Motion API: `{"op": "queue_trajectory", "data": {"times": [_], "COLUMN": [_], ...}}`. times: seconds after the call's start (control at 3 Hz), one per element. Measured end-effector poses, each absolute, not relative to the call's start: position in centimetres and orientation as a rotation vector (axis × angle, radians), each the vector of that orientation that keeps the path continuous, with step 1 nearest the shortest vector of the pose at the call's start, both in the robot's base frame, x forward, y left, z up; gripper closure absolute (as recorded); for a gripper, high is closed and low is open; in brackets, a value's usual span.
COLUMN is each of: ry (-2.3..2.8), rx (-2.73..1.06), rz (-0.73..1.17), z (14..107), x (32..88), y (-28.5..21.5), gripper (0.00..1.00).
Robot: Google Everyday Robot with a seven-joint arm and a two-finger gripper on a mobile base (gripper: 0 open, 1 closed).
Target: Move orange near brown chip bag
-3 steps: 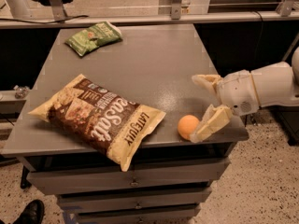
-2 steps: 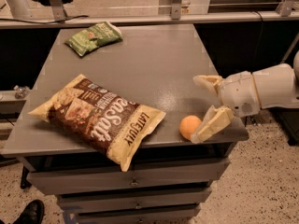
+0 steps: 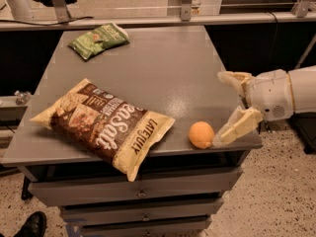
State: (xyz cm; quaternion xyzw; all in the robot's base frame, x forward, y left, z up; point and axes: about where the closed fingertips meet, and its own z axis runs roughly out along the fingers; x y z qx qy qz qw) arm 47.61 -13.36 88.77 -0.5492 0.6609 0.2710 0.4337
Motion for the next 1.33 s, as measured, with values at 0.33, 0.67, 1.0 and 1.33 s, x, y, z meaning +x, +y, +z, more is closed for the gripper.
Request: {"op": "queue_trajectory", "data": {"times": [0.33,0.67,1.0,1.33], "ry": [1.616,1.555,1.489,1.489], "rx": [-1.356,-1.356,-1.289,-1.289], "rz": [0.609,0.538,0.414,0.414], "z": [92.0,95.9,100.1,100.1], "x": [47.2,48.1,50.2,50.2], "y": [-15.6,-18.3,-21.6,-21.6], "gripper": [0.0,0.0,0.0,0.0]}}
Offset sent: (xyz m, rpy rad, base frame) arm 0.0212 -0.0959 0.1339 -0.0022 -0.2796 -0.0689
